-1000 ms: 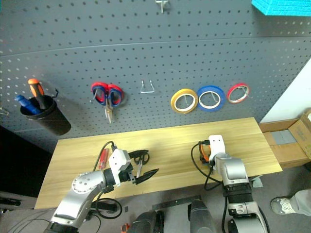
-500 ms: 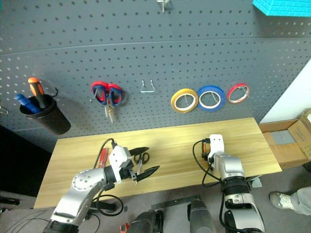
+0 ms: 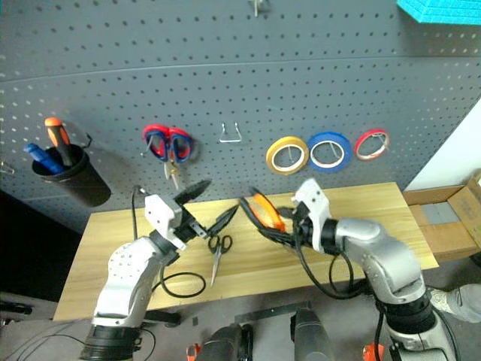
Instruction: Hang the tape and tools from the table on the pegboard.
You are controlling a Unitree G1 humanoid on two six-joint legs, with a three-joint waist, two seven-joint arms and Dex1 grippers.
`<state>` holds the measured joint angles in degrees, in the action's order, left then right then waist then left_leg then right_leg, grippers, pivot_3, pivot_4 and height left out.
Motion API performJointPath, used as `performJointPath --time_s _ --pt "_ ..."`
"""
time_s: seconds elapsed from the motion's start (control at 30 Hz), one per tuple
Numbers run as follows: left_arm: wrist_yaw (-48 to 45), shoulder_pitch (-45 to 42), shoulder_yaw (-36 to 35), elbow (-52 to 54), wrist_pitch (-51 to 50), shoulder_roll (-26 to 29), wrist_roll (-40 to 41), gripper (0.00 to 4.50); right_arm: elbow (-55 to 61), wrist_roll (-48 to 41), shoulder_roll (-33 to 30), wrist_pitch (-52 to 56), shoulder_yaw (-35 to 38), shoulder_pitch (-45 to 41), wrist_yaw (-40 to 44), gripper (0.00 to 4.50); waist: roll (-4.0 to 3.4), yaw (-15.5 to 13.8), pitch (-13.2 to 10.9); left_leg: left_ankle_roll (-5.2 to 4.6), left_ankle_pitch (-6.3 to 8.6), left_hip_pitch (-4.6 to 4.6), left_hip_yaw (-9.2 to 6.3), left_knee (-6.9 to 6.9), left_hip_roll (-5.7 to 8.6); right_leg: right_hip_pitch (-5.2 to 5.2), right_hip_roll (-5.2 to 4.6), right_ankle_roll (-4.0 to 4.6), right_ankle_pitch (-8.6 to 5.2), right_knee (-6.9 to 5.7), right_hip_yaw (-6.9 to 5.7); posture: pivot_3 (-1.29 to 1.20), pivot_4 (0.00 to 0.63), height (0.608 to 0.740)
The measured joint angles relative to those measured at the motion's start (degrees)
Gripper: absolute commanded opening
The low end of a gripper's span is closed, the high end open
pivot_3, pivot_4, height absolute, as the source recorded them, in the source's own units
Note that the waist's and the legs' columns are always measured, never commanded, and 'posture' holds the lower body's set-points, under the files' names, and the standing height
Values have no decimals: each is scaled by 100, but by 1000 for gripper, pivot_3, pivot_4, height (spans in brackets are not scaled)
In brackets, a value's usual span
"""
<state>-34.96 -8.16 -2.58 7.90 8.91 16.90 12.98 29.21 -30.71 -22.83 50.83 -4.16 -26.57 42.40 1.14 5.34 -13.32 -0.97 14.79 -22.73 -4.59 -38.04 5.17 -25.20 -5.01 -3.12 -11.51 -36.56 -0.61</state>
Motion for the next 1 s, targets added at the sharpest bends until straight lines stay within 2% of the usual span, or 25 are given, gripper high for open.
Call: performJointPath --time_s 0.2,0.37,0.6,0.8,1.0 --pt "696 -29 -189 -55 649 -186 -396 4500 -602 -176 745 -709 147 -1523 -246 2474 11 -105 13 2 -1 -5 -3 1 7 -9 0 36 30 1 0 -93 161 740" --pt "864 299 -170 -51 513 -251 -388 4500 -2000 710 1449 -1987 91 -2656 -1042 2474 15 -168 17 7 -2 -12 1 8 10 -36 0 40 32 -22 5 -76 161 740" --pt "1136 568 -77 120 122 -472 -284 4500 -4339 2147 2039 -3952 -214 -3174 -2035 2474 25 -230 23 26 -13 -14 0 7 15 -39 1 45 34 -28 6 -55 158 740" --pt "1308 733 -42 137 88 -484 -298 4500 -5392 2298 2569 -4828 -99 -3452 -2486 2474 25 -249 23 32 -16 -22 4 13 13 -57 4 46 35 -32 13 -27 152 740" --pt "1374 794 -4 376 24 -478 -342 4500 -6203 2345 2686 -5544 61 -3631 -2637 2474 27 -286 31 28 -14 -20 5 10 15 -52 11 49 37 -34 11 -11 149 740"
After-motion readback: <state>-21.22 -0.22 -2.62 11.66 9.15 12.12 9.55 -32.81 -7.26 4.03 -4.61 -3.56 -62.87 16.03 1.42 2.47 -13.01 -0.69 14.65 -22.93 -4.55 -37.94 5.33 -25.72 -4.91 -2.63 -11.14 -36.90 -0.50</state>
